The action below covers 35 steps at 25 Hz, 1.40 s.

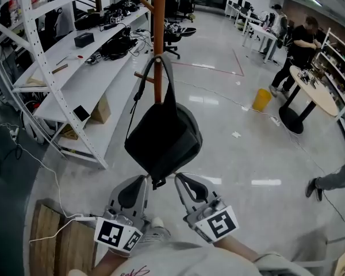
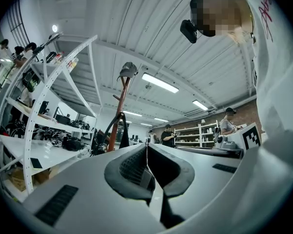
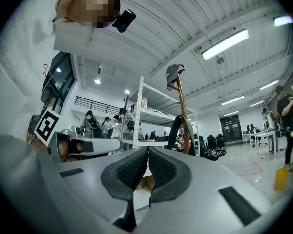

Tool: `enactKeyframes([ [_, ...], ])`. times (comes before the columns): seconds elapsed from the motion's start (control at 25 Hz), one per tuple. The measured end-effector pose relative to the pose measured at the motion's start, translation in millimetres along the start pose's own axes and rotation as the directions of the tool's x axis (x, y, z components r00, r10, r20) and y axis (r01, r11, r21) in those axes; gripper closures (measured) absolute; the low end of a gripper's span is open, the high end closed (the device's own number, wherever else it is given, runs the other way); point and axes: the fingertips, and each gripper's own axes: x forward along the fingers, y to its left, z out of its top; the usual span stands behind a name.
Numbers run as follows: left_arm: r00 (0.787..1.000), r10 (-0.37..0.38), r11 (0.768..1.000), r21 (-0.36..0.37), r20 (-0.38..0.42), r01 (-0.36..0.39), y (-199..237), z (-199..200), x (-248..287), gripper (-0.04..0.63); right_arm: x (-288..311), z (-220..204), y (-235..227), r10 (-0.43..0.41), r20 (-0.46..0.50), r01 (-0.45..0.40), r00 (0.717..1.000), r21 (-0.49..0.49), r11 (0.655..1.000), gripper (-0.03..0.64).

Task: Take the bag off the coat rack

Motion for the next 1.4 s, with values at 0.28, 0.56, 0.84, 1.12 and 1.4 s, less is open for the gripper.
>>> enactKeyframes([
  [0.28,0.999,-0.038,0.999,-0.005,-0.001,0.038,32.0,2.9,34.1,0.575,41.7,-1.4,-21.5,-0.028,0.003,0.028,1.000,-0.013,1.000,0.597],
  [0.56,0.997,-0.075,0.997,-0.014,-0.019,0.075,62.5,-2.5,59.1,0.575,75.5,-9.0,-37.1,-0.067,0.002,0.067,0.998,-0.011,0.998,0.595],
  [0.84,0.996,-0.085,0.996,-0.030,-0.035,0.084,78.3,-7.5,73.3,0.575,91.0,-11.9,-48.7,-0.092,-0.009,0.092,0.996,-0.025,0.995,0.596],
  [1.12,0.996,-0.080,0.996,-0.029,-0.034,0.079,79.1,-5.8,83.5,0.575,96.9,-11.9,-52.8,-0.065,-0.020,0.065,0.998,-0.019,0.998,0.595],
  [1.4,0.998,-0.056,0.998,-0.022,-0.025,0.056,76.7,-0.8,91.8,0.575,103.5,-8.7,-69.6,-0.075,-0.046,0.072,0.996,-0.059,0.996,0.594],
])
